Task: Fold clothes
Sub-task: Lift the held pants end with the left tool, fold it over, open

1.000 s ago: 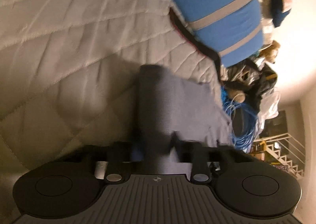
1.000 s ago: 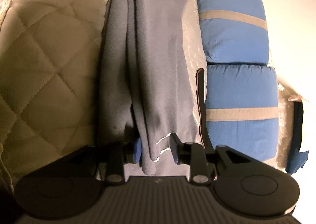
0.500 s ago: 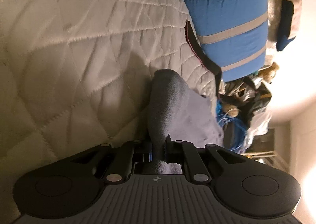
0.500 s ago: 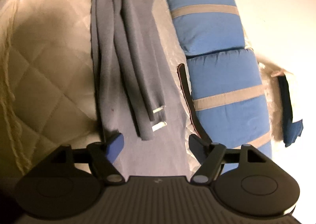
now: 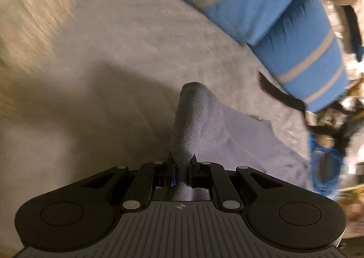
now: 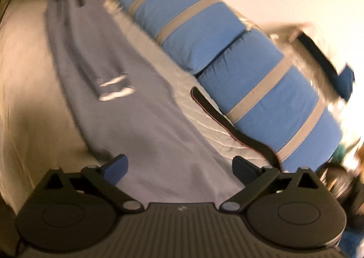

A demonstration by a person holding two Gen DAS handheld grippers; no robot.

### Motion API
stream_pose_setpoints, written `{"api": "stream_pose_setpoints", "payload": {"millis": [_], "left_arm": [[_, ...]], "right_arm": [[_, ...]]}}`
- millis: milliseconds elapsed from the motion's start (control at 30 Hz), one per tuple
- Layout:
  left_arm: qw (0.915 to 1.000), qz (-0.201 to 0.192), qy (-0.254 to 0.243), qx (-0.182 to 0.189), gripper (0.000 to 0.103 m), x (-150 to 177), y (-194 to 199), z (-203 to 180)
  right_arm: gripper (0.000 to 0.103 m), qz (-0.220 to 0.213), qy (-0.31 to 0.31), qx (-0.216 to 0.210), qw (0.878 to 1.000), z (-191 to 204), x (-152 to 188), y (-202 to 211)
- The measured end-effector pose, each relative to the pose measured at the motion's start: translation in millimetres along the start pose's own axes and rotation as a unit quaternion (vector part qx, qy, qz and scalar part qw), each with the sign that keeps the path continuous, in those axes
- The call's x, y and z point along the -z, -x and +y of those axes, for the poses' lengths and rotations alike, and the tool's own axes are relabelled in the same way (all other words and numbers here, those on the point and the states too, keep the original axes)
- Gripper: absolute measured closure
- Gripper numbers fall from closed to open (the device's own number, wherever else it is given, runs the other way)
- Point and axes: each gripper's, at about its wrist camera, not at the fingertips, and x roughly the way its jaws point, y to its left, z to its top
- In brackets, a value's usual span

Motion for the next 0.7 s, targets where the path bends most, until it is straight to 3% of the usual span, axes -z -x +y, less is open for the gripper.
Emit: {"api": "stream_pose_setpoints", "payload": {"millis": [100, 233, 333, 500, 700], "left_arm": [[0.9961, -0.031, -0.012, -0.081, 0.094, -14.8, 45.2, -13.5], [0.9908, -0.052, -0.016, -0.124, 0.094, -20.1, 81.8, -45.3], [0.9913, -0.056, -0.028, -0.116, 0.094, -15.1, 93.8, -82.5], [0.9946, -0.051, -0.044, -0.079, 0.094, 3.2, 95.6, -149.0], [0.9981, -0.032, -0.051, -0.011, 0.094, 29.2, 74.4, -213.1]], "right_arm": [[0.0, -0.032, -0.077, -0.033, 0.996, -2.2, -4.0, -3.0], [0.0, -0.059, -0.16, -0.079, 0.982, -5.6, 3.3, -4.2], [0.0, -0.077, -0.215, -0.108, 0.968, -9.2, 8.6, -4.4], [0.0, -0.092, -0.272, -0.112, 0.951, -27.7, 18.1, 2.5], [0.0, -0.106, -0.295, -0.11, 0.943, -34.6, 27.8, 15.5]]}}
